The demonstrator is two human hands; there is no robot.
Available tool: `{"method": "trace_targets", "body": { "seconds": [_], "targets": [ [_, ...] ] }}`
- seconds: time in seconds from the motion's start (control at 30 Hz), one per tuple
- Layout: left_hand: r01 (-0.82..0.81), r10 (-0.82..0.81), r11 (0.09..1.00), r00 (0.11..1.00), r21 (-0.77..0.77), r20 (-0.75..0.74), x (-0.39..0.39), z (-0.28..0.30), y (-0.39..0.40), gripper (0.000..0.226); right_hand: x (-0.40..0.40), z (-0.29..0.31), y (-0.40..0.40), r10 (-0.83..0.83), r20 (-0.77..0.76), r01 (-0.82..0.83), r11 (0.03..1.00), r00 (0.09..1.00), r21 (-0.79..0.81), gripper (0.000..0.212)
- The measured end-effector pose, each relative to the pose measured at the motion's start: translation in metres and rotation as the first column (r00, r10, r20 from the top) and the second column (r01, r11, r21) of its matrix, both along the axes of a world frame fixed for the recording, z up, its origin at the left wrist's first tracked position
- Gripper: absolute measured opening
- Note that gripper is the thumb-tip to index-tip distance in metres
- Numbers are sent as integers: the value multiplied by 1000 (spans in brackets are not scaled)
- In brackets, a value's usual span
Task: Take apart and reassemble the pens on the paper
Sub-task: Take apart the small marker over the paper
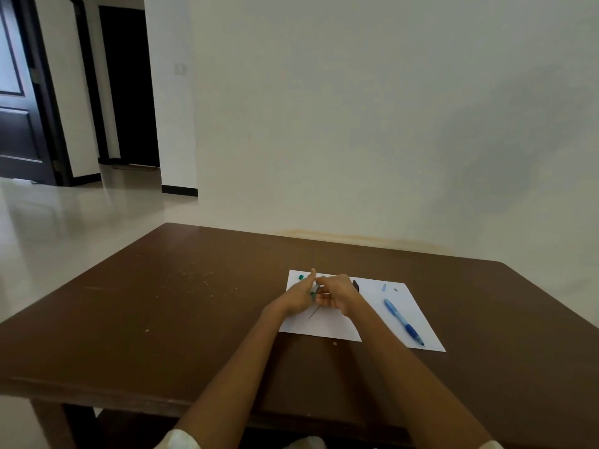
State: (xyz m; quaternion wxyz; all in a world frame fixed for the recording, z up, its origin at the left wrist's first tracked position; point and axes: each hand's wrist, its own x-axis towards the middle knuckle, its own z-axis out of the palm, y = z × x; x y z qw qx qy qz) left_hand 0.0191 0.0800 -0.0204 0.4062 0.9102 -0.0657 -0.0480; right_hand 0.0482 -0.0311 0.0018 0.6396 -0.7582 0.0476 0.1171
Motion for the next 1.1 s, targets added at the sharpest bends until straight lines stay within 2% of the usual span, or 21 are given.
{"method": "trace_targets", "body": {
  "seconds": [0.13,0.23,0.33,0.43,0.53,0.67,0.93,1.1],
  "targets": [
    [4,-3,997,1000,81,-14,4,1,2,67,0,-2,-5,-19,-19,20,997,1000,75,27],
    [-33,32,999,999,-31,-43,7,5,9,66,0,0,-9,-2,-8,3,993,1000,119,29],
    [-118,124,986,991,-116,43,8,9,21,57,0,2,-12,-4,-13,5,991,1000,134,30],
    [-106,98,993,985,54,141,12,14,40,41,0,3,-14,-20,-15,21,992,1000,122,31],
    [46,-50,959,999,279,7,13,21,52,45,0,3,-13,-38,-24,40,995,999,92,32],
    [126,-89,912,990,391,-112,15,25,45,49,-2,1,-12,-45,-36,48,995,998,83,33],
    [109,-58,942,984,319,-166,25,23,41,31,1,2,-15,-41,-26,42,999,999,17,34],
    [103,-57,948,986,302,-158,26,20,43,25,7,-1,-11,-41,55,49,989,998,-139,30]
  ]
}}
